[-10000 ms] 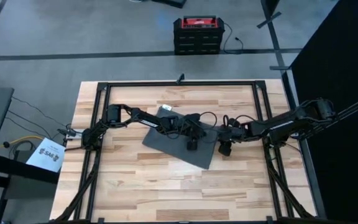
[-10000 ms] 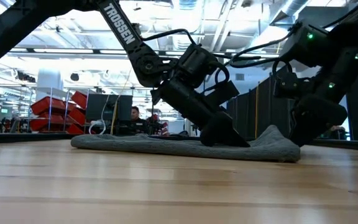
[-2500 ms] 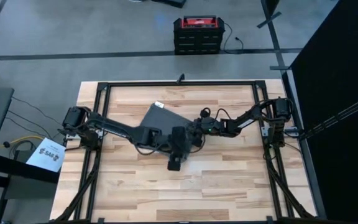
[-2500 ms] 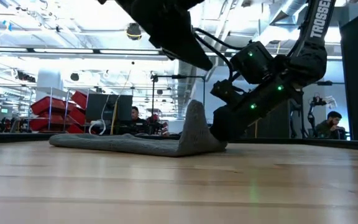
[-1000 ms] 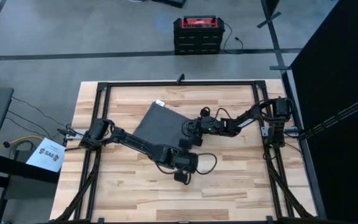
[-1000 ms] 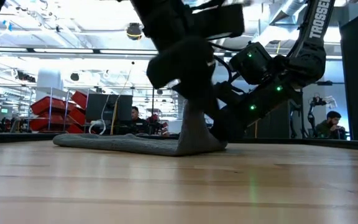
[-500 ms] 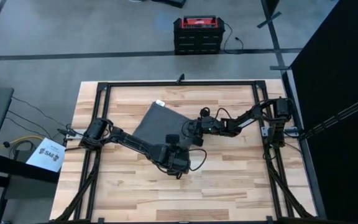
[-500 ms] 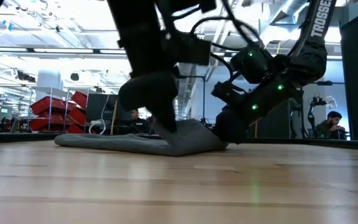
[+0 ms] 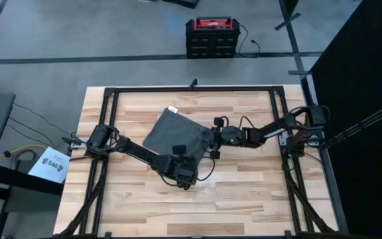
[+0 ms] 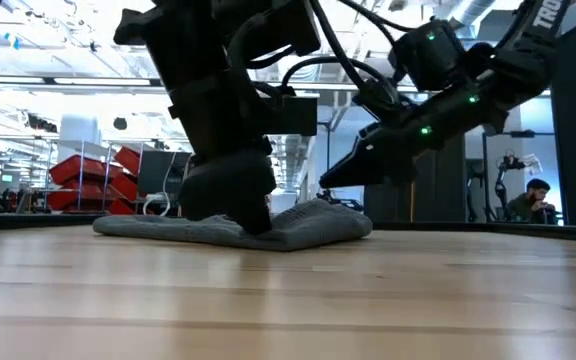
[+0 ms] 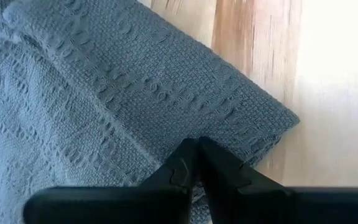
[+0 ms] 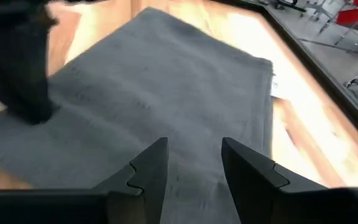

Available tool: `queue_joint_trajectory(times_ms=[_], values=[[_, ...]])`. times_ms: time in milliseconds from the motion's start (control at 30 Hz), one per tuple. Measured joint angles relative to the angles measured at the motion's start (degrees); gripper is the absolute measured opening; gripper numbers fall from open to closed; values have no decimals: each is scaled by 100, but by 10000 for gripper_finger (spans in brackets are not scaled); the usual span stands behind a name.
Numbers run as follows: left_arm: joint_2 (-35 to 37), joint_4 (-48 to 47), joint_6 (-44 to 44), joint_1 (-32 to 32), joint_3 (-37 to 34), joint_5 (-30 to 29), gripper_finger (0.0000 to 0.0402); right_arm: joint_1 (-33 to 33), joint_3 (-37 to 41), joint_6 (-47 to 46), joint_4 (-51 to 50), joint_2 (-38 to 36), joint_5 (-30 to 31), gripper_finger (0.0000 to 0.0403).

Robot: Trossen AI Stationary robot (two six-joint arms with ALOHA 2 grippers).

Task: Roll towel
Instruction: Roll the gray towel

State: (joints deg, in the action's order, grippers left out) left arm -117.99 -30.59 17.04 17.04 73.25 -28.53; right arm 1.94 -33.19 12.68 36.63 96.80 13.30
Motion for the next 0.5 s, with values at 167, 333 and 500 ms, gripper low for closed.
queue_joint_trajectory(times_ms=[167, 333, 500], values=[[-5, 42, 249, 12, -86, 32, 15, -223, 272, 42, 21, -181, 21, 140], [-22, 347, 274, 28, -109, 62, 15, -388, 247, 130, 334, 29, -143, 140], [-26, 551, 308, 24, -109, 259, 15, -137, -213, 459, 280, 959, -273, 140]])
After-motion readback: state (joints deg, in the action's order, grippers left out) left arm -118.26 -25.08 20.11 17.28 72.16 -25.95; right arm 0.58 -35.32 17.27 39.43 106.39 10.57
